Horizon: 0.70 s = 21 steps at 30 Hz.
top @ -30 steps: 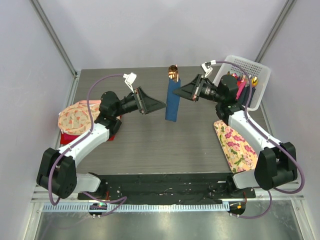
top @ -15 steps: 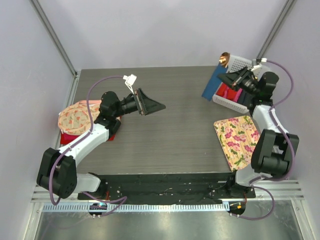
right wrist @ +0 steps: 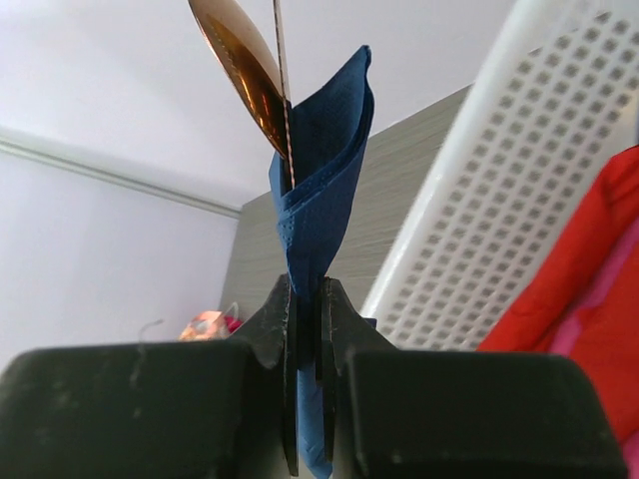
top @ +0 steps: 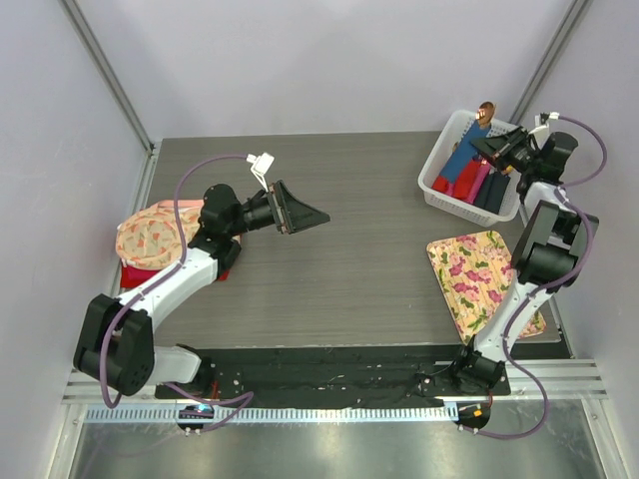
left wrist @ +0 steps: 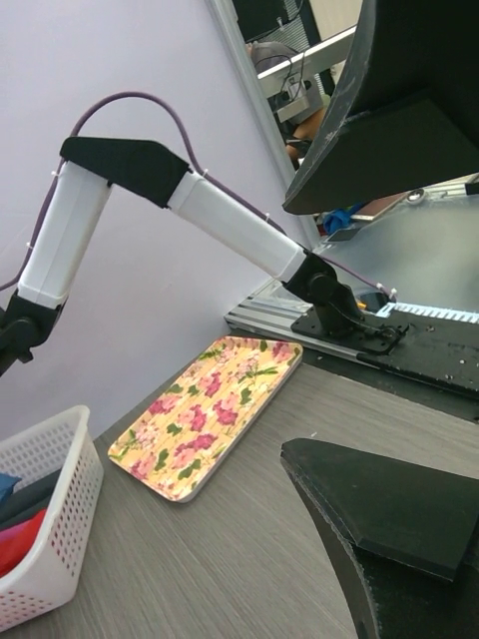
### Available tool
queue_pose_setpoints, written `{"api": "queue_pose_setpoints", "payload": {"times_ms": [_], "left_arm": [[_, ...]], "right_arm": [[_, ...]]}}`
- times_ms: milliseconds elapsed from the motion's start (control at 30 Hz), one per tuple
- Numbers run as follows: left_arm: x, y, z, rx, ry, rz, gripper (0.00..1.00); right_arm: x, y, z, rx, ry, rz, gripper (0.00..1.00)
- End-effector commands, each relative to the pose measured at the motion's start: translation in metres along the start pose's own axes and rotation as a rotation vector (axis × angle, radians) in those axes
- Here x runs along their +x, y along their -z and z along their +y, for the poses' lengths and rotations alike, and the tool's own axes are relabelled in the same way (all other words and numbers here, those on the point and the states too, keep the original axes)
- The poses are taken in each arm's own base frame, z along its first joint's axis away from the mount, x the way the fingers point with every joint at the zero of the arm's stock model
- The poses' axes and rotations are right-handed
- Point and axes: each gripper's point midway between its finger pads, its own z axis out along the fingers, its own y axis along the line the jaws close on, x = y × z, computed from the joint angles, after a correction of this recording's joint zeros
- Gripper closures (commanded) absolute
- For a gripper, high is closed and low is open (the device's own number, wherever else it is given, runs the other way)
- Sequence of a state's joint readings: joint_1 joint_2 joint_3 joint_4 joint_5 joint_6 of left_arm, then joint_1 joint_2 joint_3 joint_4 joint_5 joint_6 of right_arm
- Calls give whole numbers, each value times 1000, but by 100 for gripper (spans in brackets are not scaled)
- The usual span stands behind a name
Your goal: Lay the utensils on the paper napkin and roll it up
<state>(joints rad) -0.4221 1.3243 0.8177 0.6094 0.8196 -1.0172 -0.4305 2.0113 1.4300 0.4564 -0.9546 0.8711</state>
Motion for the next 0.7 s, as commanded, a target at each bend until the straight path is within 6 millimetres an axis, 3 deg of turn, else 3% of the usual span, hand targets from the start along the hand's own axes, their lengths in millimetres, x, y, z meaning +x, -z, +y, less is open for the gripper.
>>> {"api": "queue_pose_setpoints", "payload": {"times_ms": [0,133,233,667], "left_arm": [[0,3,8,-2,-15,5,0],[-1,4,20,-22,5,7,0],[-3,4,24,-28,12,2,0],[0,3,40,-40,65,9,0]], "right_arm": [[-22,-18,-13,1,135,-19,99],[-17,-30,-49,54,124,-1,99],[-10,-38,-65,68,119,18,99],[20,-65,-98,107,124,96,99]]}}
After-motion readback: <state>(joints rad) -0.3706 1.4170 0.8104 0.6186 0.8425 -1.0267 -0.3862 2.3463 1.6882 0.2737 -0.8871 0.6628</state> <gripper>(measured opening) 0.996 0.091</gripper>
